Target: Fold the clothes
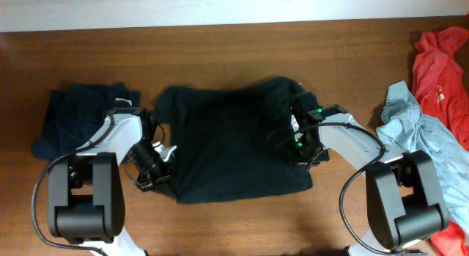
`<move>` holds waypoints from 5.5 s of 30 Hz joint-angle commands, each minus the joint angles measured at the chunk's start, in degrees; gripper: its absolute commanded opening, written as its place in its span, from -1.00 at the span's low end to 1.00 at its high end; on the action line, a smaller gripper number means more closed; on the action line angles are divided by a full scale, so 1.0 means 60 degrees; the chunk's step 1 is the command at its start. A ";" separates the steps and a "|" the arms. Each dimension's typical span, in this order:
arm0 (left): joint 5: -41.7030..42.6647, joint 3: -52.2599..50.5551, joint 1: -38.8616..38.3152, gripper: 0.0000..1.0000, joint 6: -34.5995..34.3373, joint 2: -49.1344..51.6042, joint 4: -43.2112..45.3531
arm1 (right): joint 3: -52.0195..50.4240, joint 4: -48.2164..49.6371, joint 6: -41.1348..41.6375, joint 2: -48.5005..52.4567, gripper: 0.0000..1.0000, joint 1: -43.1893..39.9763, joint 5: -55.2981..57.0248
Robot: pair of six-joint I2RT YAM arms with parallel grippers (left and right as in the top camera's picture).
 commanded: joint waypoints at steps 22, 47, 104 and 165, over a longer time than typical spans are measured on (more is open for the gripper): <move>-0.0361 0.1053 0.0670 -0.70 0.0193 -0.0845 0.0080 | 0.0044 -0.0743 0.1792 0.0051 -0.69 -0.0106 0.1089; -0.0514 0.5697 0.0204 -0.84 0.1621 -0.2262 0.1960 | -0.0634 -0.0189 -0.0991 -0.0539 -0.91 -0.0714 -0.2127; -0.2641 0.5657 -0.3661 -0.24 0.5825 0.2226 0.1829 | 0.3162 -0.1009 0.0208 -0.0204 -0.57 -0.3293 -0.1894; -0.6761 0.7286 -0.2047 -0.99 0.1486 0.3013 0.7264 | -0.1851 0.0969 0.0120 -0.0124 -0.64 -0.2149 -0.1668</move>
